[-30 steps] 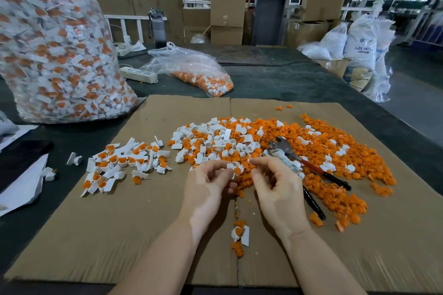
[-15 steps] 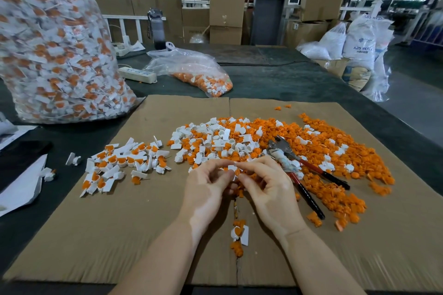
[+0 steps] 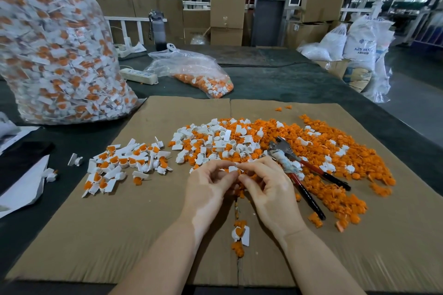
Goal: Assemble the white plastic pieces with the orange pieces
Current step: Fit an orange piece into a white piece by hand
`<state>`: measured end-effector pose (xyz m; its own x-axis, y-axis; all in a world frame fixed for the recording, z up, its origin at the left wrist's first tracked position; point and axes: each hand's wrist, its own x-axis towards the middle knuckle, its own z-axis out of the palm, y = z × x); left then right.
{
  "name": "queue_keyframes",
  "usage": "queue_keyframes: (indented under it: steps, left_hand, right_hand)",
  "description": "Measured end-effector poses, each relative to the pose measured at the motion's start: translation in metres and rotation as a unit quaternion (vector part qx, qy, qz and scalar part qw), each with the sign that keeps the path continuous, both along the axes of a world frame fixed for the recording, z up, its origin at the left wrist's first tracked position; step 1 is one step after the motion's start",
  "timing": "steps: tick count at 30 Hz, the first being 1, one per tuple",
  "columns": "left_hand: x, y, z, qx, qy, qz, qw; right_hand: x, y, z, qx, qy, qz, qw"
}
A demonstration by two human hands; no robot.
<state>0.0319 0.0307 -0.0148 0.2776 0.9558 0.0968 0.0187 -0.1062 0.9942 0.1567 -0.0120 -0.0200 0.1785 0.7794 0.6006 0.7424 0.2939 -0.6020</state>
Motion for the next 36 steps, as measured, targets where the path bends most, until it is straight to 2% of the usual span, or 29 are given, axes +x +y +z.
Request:
queue_keyframes:
  steps: [18, 20, 22, 24, 26, 29, 31, 36]
  left_hand:
    - [0.0, -0.001, 0.003, -0.009, -0.006, -0.002, 1.0]
    - [0.0, -0.001, 0.003, -0.01, -0.01, 0.002, 1.0]
    - [0.001, -0.001, 0.004, -0.015, -0.024, 0.007, 1.0]
    - [0.002, -0.001, 0.004, -0.012, -0.025, 0.011, 1.0]
    - [0.002, -0.001, 0.004, -0.004, -0.015, 0.013, 1.0]
    - [0.003, 0.0, 0.004, 0.003, -0.012, 0.02, 1.0]
    - [0.004, 0.0, 0.004, 0.003, -0.012, 0.024, 1.0]
    - [0.005, 0.002, 0.003, 0.003, -0.018, 0.029, 0.999]
  right_hand:
    - [-0.001, -0.002, 0.001, 0.0, -0.031, -0.009, 0.999]
    - [0.0, -0.003, 0.003, 0.004, -0.041, -0.04, 0.998]
    - [0.006, -0.005, 0.007, -0.005, -0.061, -0.128, 0.99]
    - [0.017, -0.006, 0.015, -0.084, -0.079, -0.245, 0.963]
    - [0.033, -0.008, 0.024, -0.232, -0.119, -0.326, 0.909]
    - [0.053, -0.009, 0.032, -0.397, -0.138, -0.327, 0.846]
    - [0.06, -0.007, 0.035, -0.436, -0.133, -0.313, 0.833]
    - [0.065, -0.001, 0.035, -0.426, -0.167, -0.323, 0.828]
